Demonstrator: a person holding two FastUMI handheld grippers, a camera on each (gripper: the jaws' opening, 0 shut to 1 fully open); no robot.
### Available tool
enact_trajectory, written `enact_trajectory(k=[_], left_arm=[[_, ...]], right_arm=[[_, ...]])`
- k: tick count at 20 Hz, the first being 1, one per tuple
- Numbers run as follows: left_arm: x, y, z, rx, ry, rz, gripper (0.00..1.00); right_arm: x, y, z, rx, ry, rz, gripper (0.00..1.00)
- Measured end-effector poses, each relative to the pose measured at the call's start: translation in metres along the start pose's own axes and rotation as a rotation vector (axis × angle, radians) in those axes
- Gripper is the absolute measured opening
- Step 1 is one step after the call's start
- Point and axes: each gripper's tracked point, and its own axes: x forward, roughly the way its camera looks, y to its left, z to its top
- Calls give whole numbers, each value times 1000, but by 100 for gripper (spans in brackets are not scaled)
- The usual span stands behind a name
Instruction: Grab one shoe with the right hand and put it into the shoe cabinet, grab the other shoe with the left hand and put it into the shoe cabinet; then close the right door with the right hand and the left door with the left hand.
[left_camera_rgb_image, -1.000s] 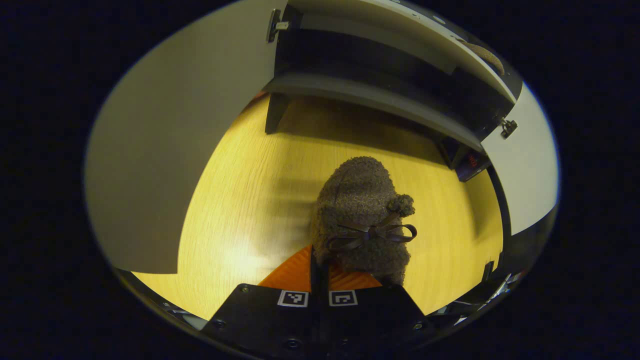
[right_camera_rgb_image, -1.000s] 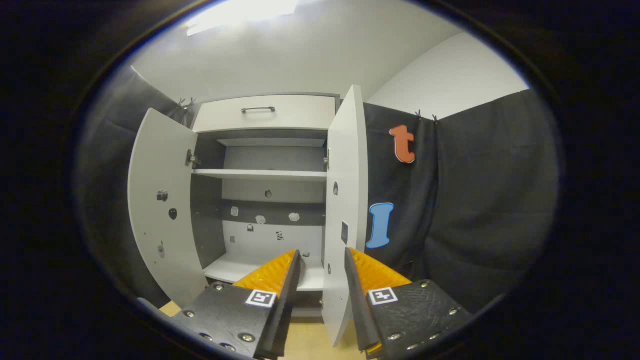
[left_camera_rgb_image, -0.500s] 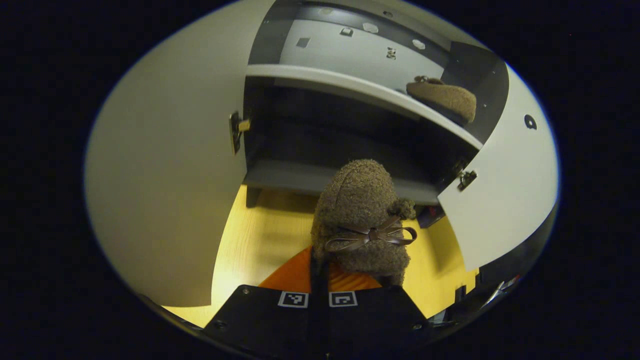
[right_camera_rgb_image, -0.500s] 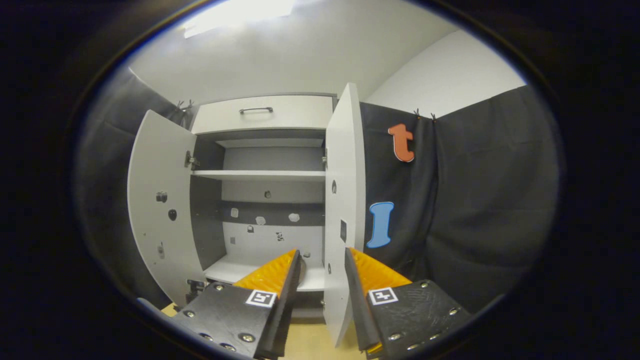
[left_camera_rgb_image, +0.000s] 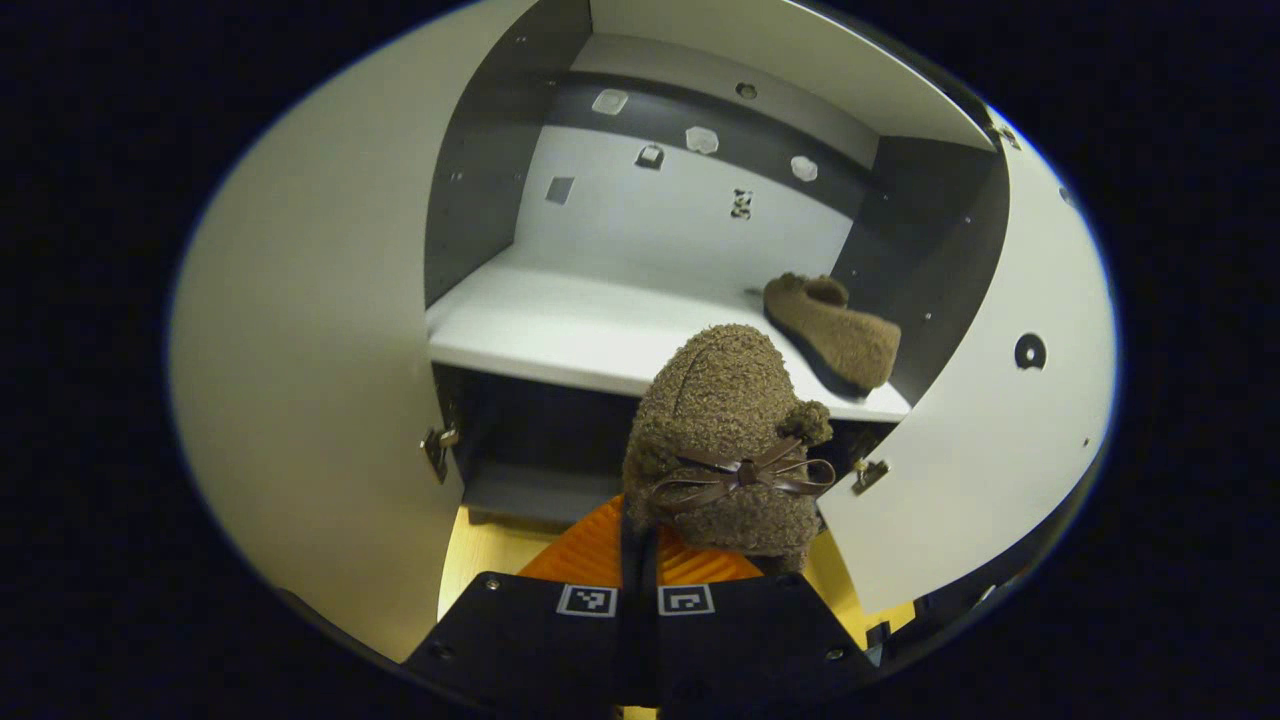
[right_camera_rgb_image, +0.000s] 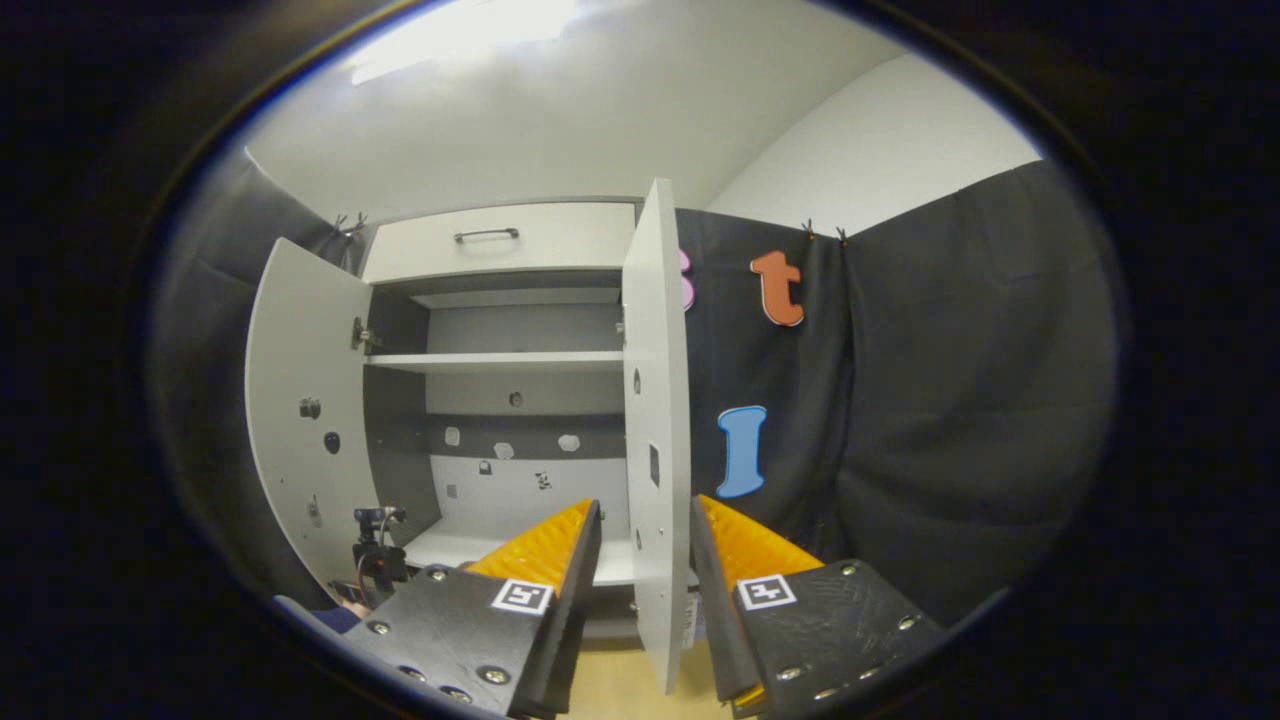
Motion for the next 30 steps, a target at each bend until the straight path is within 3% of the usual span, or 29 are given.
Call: enact_trajectory(k=[5,19,30], left_arm=[[25,-5,51,5,-51,-2,1],[100,18,175,68,-151,150,1],[171,16,196,112,-115,203,1]], right_arm=[[-2,-11,-7,19,-2,-29,50],[-20,-44,-81,15,100,-118,53],[-31,-101,-100,60,103,-333,53]])
